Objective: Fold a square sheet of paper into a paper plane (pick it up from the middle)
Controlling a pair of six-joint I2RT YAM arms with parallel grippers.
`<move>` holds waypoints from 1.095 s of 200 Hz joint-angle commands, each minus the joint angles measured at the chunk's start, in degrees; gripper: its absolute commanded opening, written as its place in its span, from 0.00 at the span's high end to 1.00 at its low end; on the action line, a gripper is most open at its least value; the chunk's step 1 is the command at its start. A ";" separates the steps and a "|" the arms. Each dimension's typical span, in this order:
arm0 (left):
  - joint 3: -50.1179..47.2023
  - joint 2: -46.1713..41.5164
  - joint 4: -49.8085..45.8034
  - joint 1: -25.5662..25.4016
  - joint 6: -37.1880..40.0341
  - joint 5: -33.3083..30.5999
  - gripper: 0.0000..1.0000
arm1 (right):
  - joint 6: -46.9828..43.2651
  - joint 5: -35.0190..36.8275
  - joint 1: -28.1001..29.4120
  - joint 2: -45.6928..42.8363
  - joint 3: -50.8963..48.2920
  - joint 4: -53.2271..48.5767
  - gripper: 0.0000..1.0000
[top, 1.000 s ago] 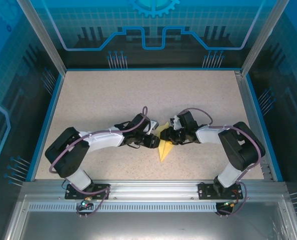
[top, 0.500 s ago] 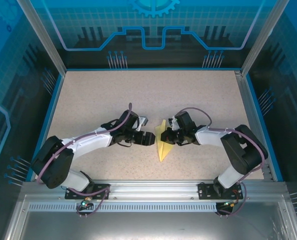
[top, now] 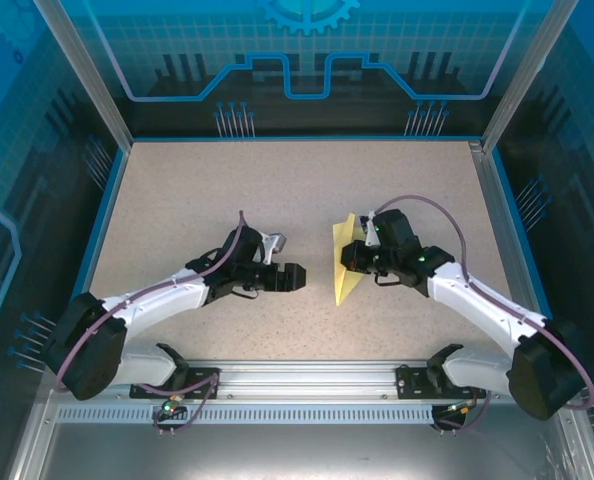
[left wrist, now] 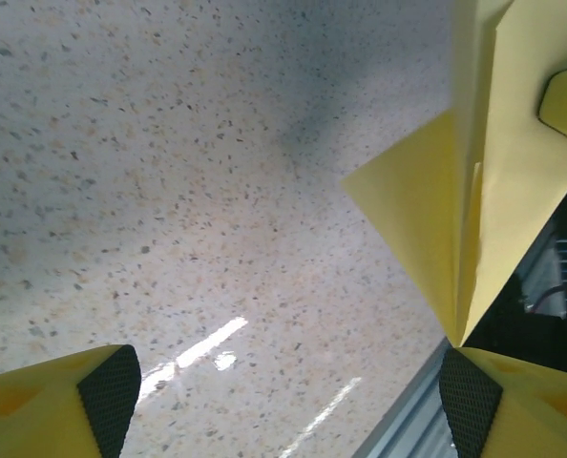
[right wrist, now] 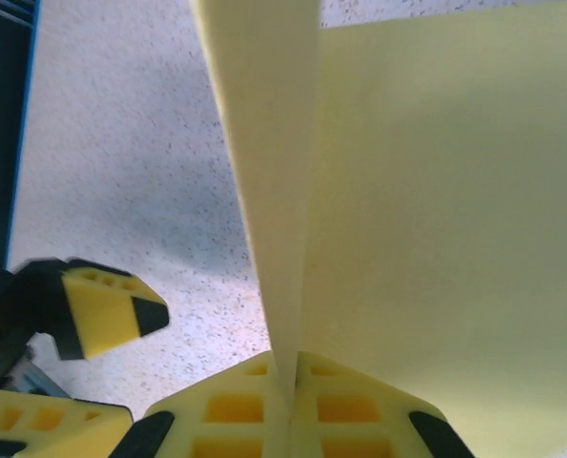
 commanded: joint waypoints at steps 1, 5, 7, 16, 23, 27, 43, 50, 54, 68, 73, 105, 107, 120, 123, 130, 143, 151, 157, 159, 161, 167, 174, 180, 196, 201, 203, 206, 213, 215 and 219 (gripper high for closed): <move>-3.64 -3.58 12.05 0.20 -11.50 3.35 0.15 | 3.54 -4.55 -2.45 -2.24 -3.17 2.06 0.95; -4.52 -4.15 13.63 0.03 -13.30 3.17 0.14 | 3.92 -5.19 -2.71 -2.58 -3.45 2.63 0.95; -4.87 -4.46 14.36 -0.09 -14.07 2.96 0.14 | 4.16 -5.44 -2.90 -2.69 -3.55 2.85 0.95; -6.65 -5.69 17.22 -0.78 -17.50 2.01 0.11 | 4.76 -6.18 -3.34 -3.12 -3.74 3.61 0.95; -7.73 -6.70 19.22 -1.87 -19.62 0.91 0.10 | 5.15 -6.69 -3.50 -3.41 -3.66 4.11 0.95; -8.06 -7.20 19.85 -2.57 -20.58 0.15 0.08 | 5.42 -7.04 -3.64 -3.62 -3.65 4.52 0.95; -8.96 -8.38 22.44 -6.17 -23.23 -3.23 0.04 | 7.06 -8.95 -4.43 -3.94 -4.23 7.17 0.95; -9.09 -8.21 23.72 -7.42 -24.28 -4.09 0.03 | 7.93 -9.99 -4.77 -3.98 -4.50 8.49 0.95; -9.09 -8.03 24.17 -7.94 -24.89 -4.28 0.03 | 8.32 -10.54 -4.96 -3.95 -4.63 9.43 0.95; -9.36 -6.80 27.10 -8.91 -26.73 -4.62 0.03 | 10.16 -12.10 -5.34 -3.83 -5.11 12.33 0.95; -9.53 -6.34 28.62 -9.18 -27.48 -4.64 0.03 | 10.66 -12.52 -5.41 -3.75 -5.14 13.06 0.95; -6.70 -1.20 34.52 -11.31 -29.73 -2.43 0.04 | 14.04 -15.22 -5.58 -3.04 -5.50 18.10 0.95; -6.49 -0.76 34.55 -11.45 -29.69 -2.31 0.05 | 14.25 -15.26 -5.58 -2.96 -5.56 18.32 0.95; -5.80 1.41 35.50 -11.88 -30.29 -2.05 0.07 | 15.06 -15.95 -5.64 -2.89 -5.55 19.57 0.95; -5.65 1.90 35.87 -11.88 -30.51 -1.77 0.07 | 15.20 -15.98 -5.68 -2.87 -5.42 19.65 0.95; -5.51 2.87 36.89 -11.89 -31.04 -1.24 0.08 | 15.34 -16.27 -5.72 -2.93 -5.23 19.98 0.95; -5.00 4.24 37.34 -11.88 -31.30 -0.86 0.11 | 15.66 -16.78 -5.72 -2.85 -5.09 20.39 0.95; -5.02 4.66 38.26 -11.88 -31.46 -0.94 0.13 | 16.06 -17.26 -5.72 -2.81 -5.23 20.99 0.95; -4.85 4.90 39.43 -11.91 -31.61 -0.95 0.15 | 16.36 -17.58 -5.73 -2.75 -5.33 21.43 0.95; -4.75 4.94 39.75 -11.91 -31.61 -0.95 0.16 | 16.43 -17.67 -5.72 -2.73 -5.43 21.62 0.95; -4.70 4.99 40.03 -11.89 -31.61 -0.95 0.17 | 16.54 -17.74 -5.72 -2.68 -5.50 21.73 0.95; -4.19 5.19 40.56 -11.89 -31.76 -0.74 0.19 | 16.91 -17.90 -5.72 -2.67 -5.72 22.23 0.95; -3.70 5.30 41.22 -11.89 -31.76 -0.56 0.22 | 17.24 -18.07 -5.71 -2.67 -6.04 22.70 0.95; -3.30 5.39 41.38 -11.93 -31.66 -0.47 0.25 | 17.36 -18.29 -5.76 -2.58 -6.19 22.95 0.95; -2.27 5.37 40.28 -11.72 -30.41 -0.18 0.36 | 17.45 -18.51 -5.79 -2.43 -6.45 23.25 0.95; -2.11 5.35 40.00 -11.70 -30.14 -0.16 0.40 | 17.53 -18.56 -5.93 -2.34 -6.55 23.39 0.95; -2.09 5.38 39.89 -11.68 -30.08 -0.12 0.41 | 17.53 -18.63 -5.92 -2.33 -6.55 23.46 0.95; -2.08 5.32 39.84 -11.63 -29.93 -0.09 0.43 | 17.54 -18.70 -5.90 -2.33 -6.62 23.47 0.95; -1.99 5.48 39.69 -11.46 -29.77 0.17 0.46 | 17.58 -18.72 -6.09 -2.31 -6.72 23.61 0.95; -1.99 5.48 39.59 -11.40 -29.64 0.25 0.47 | 17.61 -18.70 -6.08 -2.38 -6.77 23.61 0.95; -1.99 5.40 39.41 -11.32 -29.43 0.32 0.49 | 17.62 -18.75 -6.19 -2.39 -6.88 23.68 0.95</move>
